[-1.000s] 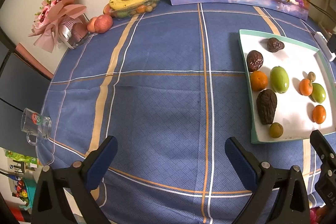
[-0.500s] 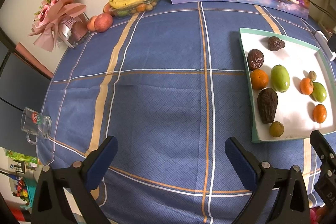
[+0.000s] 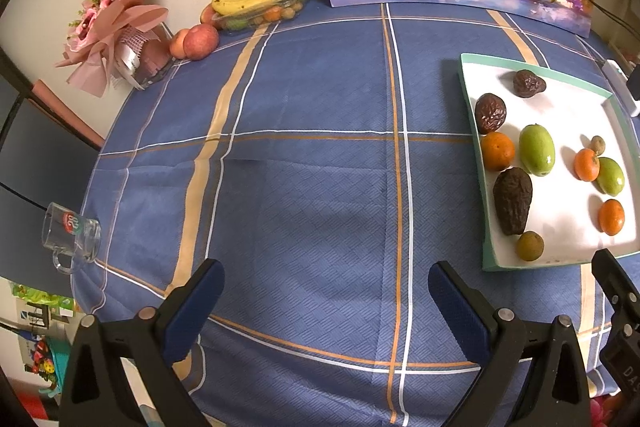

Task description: Organize fruits

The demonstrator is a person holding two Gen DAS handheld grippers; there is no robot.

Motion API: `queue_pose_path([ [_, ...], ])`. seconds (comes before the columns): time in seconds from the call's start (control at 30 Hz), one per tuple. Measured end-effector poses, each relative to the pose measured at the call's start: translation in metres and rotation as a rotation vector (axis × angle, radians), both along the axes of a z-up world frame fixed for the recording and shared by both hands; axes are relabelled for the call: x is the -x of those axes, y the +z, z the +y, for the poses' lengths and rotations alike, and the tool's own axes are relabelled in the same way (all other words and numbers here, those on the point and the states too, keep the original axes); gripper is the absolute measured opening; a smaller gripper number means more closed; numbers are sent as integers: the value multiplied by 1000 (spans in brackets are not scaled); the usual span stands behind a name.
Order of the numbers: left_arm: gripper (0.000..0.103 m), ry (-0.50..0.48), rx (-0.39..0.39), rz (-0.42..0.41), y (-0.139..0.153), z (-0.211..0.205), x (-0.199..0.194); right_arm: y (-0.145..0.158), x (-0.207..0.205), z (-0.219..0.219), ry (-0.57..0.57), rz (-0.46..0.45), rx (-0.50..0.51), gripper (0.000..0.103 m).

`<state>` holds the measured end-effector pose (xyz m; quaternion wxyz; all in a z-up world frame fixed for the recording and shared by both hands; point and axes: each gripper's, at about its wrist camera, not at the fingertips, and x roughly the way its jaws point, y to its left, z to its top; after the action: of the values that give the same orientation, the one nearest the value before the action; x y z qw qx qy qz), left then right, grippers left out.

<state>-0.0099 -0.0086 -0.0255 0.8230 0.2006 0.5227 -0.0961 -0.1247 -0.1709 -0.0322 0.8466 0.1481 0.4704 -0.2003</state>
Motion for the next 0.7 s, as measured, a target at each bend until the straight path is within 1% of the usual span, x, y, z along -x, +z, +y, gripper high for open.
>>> queue_pose_path([
  [0.7,103,5,3,-15,5,2,1,0,-1,1,0,2,0,93],
])
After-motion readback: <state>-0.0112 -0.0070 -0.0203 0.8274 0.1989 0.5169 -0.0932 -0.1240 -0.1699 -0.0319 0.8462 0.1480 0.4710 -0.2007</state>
